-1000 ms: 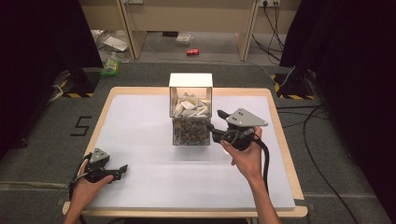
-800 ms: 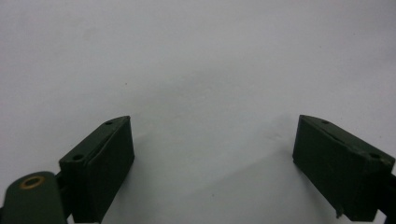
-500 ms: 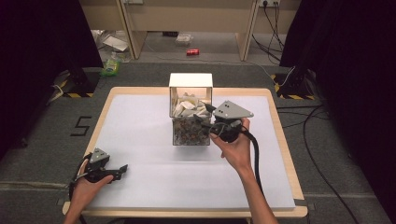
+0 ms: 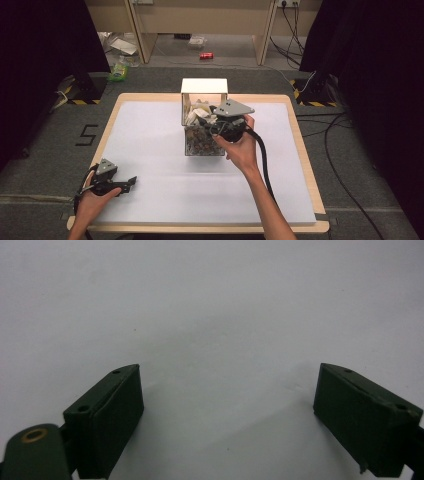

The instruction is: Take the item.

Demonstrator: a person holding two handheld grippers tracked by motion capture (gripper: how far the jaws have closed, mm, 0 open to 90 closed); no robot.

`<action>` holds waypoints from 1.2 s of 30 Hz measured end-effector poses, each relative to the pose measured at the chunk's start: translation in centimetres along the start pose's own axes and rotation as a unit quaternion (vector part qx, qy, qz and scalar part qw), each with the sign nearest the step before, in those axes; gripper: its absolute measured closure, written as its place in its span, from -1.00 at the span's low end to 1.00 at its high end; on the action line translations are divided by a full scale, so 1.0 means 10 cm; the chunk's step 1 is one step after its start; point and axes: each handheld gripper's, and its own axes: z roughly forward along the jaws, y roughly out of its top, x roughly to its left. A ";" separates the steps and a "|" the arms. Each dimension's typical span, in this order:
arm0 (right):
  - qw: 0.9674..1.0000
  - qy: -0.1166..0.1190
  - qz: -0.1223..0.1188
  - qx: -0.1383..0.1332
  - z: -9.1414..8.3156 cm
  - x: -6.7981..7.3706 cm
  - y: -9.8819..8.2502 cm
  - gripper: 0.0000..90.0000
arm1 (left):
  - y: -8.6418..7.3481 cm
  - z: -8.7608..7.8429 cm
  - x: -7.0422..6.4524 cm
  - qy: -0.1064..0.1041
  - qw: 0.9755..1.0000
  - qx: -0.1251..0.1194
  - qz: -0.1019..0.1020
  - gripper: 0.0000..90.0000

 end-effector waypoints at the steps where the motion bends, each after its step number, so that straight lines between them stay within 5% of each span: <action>1: 1.000 0.000 0.000 0.001 0.02 0.00 0.00 0.06 | 0.00 0.00 0.00 0.000 1.000 0.000 0.000 -0.74; 9: 1.000 -0.003 -0.008 0.022 0.20 0.00 0.04 0.25 | 0.00 0.00 0.00 0.000 1.000 0.000 0.000 -0.74; 19: 0.999 -0.012 -0.021 0.035 0.28 -0.07 0.06 0.96 | 0.00 0.00 0.00 0.000 1.000 0.000 0.000 -0.74; 29: 0.999 -0.021 -0.039 0.024 0.14 -0.10 0.18 1.00 | 0.00 0.00 0.00 0.000 1.000 0.000 0.000 -0.74; 36: 0.999 -0.020 -0.030 0.002 0.07 -0.12 0.28 1.00 | 0.00 0.00 0.00 0.001 1.000 0.001 0.001 -0.74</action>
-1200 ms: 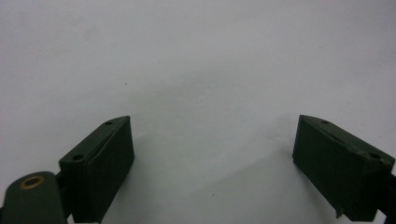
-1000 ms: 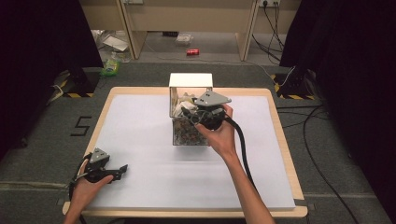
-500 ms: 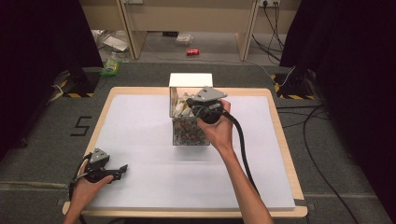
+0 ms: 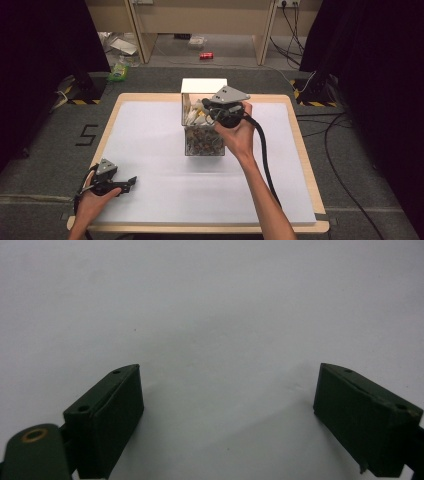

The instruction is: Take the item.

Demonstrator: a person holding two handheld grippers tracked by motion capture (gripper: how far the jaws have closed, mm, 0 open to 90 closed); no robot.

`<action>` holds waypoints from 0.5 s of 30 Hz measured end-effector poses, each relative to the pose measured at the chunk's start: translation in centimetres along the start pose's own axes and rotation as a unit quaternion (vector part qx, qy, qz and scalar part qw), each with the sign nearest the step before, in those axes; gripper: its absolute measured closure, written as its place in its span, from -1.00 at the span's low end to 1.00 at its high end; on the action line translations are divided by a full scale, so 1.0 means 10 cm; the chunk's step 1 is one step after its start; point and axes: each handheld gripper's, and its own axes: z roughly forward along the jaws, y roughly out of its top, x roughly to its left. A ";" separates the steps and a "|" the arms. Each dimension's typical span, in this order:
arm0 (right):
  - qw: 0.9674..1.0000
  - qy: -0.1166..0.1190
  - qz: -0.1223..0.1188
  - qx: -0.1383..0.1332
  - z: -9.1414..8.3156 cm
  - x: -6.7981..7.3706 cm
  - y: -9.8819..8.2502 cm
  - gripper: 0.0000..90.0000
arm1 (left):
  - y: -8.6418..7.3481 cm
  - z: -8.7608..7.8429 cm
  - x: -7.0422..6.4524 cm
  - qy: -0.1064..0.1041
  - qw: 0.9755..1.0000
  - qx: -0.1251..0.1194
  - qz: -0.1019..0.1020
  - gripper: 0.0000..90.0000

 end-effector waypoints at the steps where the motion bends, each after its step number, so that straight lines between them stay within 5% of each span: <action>1: 1.000 0.001 0.002 -0.003 -0.01 -0.01 0.01 1.00 | 0.00 0.00 0.00 0.000 1.000 0.000 0.000 -0.74; 15: 0.999 -0.008 0.005 -0.036 -0.24 -0.10 0.22 1.00 | 0.00 0.00 0.00 0.000 1.000 0.000 0.000 -0.74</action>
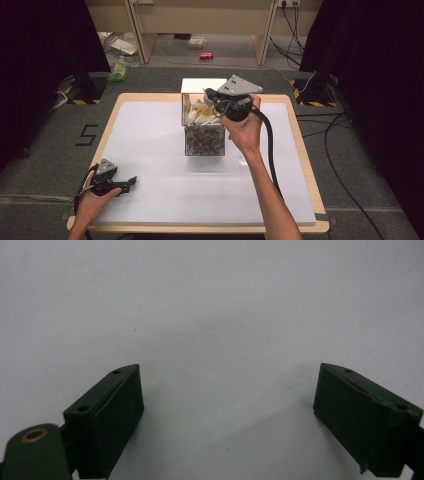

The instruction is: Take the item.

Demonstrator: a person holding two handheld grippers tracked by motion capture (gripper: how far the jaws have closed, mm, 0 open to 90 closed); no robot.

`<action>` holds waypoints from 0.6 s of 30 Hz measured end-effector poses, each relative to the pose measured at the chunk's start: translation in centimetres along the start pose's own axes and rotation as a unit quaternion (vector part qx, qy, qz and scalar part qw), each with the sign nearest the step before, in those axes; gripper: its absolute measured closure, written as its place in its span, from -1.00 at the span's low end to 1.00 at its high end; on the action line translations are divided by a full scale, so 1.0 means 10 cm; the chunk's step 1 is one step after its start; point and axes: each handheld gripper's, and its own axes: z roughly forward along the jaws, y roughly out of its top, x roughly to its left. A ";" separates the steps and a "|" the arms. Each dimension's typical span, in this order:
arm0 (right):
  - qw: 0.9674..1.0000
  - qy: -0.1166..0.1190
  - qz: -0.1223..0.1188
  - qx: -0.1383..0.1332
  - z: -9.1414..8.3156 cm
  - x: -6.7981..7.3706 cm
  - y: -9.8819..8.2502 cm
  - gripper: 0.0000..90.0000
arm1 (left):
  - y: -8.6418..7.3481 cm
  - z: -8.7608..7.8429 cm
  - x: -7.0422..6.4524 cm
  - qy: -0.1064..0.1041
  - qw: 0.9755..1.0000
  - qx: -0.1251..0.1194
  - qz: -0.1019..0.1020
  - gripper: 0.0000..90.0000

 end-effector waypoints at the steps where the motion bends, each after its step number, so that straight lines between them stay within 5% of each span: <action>1: 1.000 -0.001 0.000 0.000 0.00 0.00 0.00 1.00 | 0.00 0.00 0.00 0.000 1.000 0.000 0.000 -0.74; 18: 1.000 -0.008 -0.002 -0.028 -0.19 -0.07 0.15 1.00 | 0.00 0.00 0.00 0.000 1.000 0.001 0.001 -0.74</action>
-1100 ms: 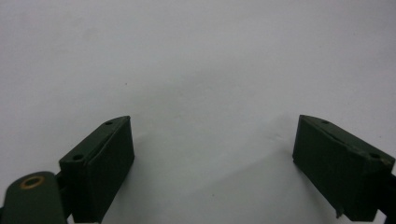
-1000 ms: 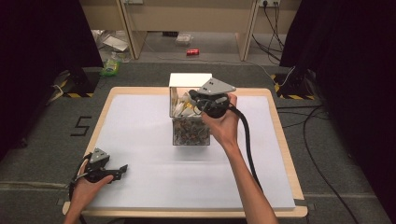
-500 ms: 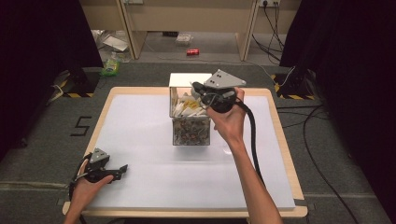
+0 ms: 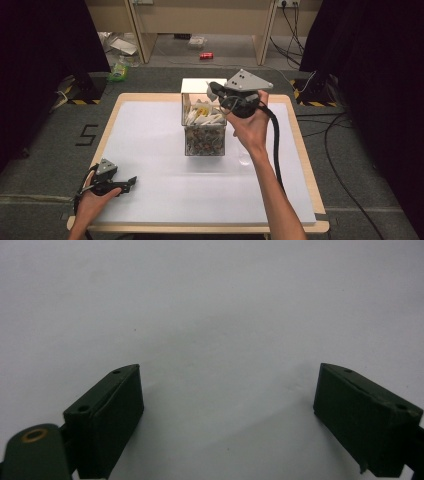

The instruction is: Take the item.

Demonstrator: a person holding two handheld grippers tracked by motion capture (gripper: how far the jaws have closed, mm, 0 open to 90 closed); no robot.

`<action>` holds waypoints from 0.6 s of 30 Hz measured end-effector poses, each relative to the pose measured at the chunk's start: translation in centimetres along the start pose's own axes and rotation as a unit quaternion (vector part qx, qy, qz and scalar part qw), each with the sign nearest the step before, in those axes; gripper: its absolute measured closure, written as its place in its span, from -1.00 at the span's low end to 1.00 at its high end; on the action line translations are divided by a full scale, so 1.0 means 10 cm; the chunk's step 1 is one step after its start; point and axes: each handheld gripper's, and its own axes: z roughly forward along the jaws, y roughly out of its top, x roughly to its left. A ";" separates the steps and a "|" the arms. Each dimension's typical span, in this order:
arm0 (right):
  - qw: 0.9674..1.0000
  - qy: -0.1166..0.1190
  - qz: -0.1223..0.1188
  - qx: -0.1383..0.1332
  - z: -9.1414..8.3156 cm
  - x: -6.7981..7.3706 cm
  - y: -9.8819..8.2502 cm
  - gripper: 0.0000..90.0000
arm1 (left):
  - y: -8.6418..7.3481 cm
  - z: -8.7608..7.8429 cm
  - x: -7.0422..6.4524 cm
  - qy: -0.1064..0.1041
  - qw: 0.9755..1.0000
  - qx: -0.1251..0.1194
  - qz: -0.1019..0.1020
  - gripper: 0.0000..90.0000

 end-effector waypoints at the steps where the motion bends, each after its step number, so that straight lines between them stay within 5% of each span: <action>1: 1.000 -0.002 -0.001 -0.001 -0.02 -0.01 0.01 1.00 | 0.00 0.00 0.00 0.000 1.000 0.000 0.000 -0.74; 18: 0.999 -0.036 0.000 -0.019 -0.52 -0.22 -0.02 1.00 | 0.00 0.00 0.00 0.000 1.000 0.000 0.000 -0.74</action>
